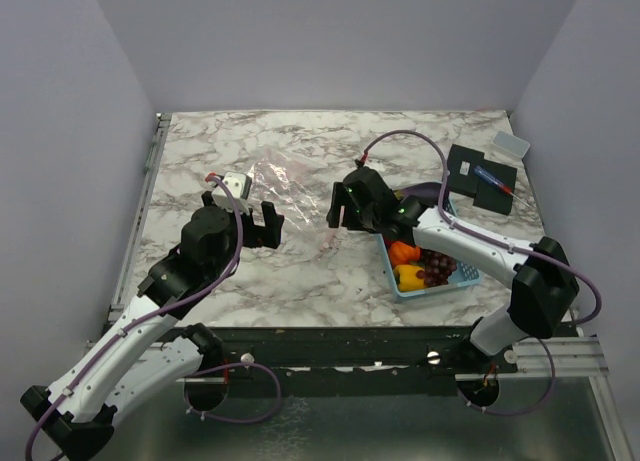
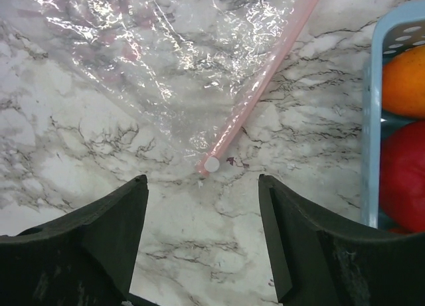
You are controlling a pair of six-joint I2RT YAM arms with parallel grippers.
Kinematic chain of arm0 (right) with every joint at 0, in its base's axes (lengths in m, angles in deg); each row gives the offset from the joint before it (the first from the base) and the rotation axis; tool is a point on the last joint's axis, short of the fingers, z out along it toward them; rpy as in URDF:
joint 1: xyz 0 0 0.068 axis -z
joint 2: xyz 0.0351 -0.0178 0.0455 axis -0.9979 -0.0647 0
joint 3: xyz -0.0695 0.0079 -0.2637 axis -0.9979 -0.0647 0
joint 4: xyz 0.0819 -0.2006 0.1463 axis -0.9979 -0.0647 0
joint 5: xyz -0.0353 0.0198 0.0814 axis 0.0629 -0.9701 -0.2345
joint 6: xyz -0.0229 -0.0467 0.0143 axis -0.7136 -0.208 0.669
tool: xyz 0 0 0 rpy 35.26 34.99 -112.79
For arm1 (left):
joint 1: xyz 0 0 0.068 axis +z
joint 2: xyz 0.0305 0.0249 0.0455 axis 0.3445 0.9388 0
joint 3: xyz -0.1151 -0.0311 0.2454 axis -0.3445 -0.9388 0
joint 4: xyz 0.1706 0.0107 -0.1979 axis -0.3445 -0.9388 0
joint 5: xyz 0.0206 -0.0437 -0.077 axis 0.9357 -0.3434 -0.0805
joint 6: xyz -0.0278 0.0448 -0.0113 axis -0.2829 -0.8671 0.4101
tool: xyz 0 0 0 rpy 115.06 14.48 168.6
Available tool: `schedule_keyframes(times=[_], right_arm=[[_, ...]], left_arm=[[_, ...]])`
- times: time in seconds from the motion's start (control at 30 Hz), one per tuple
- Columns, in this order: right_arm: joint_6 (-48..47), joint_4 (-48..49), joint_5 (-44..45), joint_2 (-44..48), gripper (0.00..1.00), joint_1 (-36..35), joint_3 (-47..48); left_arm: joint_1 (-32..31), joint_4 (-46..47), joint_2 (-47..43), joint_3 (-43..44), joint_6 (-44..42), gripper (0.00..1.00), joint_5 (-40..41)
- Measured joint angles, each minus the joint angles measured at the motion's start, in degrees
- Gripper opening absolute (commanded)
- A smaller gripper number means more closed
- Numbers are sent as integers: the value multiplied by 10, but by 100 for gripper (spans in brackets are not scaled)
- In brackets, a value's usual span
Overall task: Place the food in the zip-top bag and seal the zipper
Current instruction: Pick up the zipper food storage bag at the center of the board.
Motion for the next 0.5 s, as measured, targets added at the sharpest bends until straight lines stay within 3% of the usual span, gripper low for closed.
schedule_keyframes(times=[0.33, 0.5], right_arm=[[85, 34, 12, -84, 77, 0, 0], [131, 53, 23, -110, 72, 0, 0]], left_arm=[[0, 0, -4, 0, 0, 99, 0], [0, 0, -4, 0, 0, 99, 0]])
